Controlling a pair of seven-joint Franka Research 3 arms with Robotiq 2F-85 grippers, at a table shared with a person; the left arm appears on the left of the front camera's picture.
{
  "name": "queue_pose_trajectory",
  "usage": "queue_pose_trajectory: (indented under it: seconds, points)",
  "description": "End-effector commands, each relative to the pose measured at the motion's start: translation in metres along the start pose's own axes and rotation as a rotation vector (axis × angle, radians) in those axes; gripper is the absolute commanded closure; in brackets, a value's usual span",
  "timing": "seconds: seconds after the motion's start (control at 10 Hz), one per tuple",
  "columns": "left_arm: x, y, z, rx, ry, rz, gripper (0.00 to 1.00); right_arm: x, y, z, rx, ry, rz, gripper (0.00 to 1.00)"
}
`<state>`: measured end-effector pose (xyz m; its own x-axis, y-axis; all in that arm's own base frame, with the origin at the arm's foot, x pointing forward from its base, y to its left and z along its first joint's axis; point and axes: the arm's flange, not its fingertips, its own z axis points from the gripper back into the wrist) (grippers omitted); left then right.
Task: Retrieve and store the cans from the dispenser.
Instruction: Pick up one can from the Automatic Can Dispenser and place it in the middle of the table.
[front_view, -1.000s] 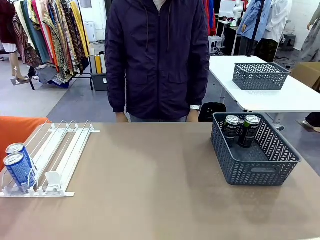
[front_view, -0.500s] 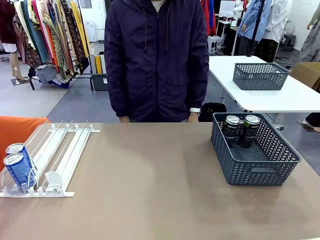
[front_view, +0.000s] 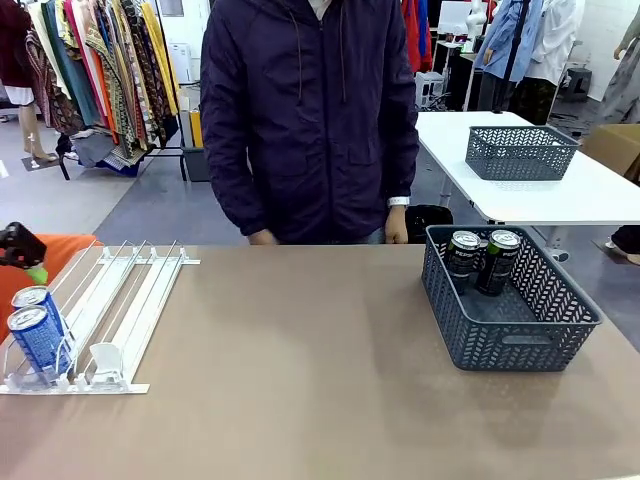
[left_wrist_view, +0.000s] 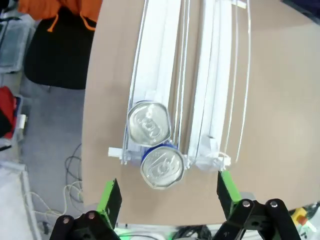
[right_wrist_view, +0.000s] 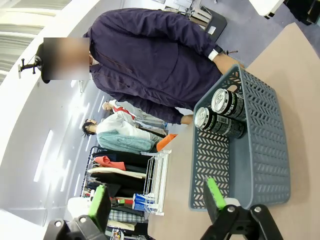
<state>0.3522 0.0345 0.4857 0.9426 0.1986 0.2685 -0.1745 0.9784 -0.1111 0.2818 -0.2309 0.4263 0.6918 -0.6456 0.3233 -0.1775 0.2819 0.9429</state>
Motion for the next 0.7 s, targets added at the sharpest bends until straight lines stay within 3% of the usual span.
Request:
queue_pose_trajectory:
  seconds: [0.0,0.4,0.6]
  points:
    - [-0.023,-0.008,-0.027,0.047,0.035,0.022,0.0,0.003,0.004,0.0,0.013,-0.011,-0.011,0.0]
    - [-0.034,-0.016,-0.048,0.131,0.21,0.002,0.0,0.003,0.004,0.0,0.013,-0.011,-0.011,0.0]
    - [-0.032,-0.015,-0.054,0.147,0.224,0.009,0.0,0.003,0.004,0.0,0.013,-0.011,-0.011,0.0]
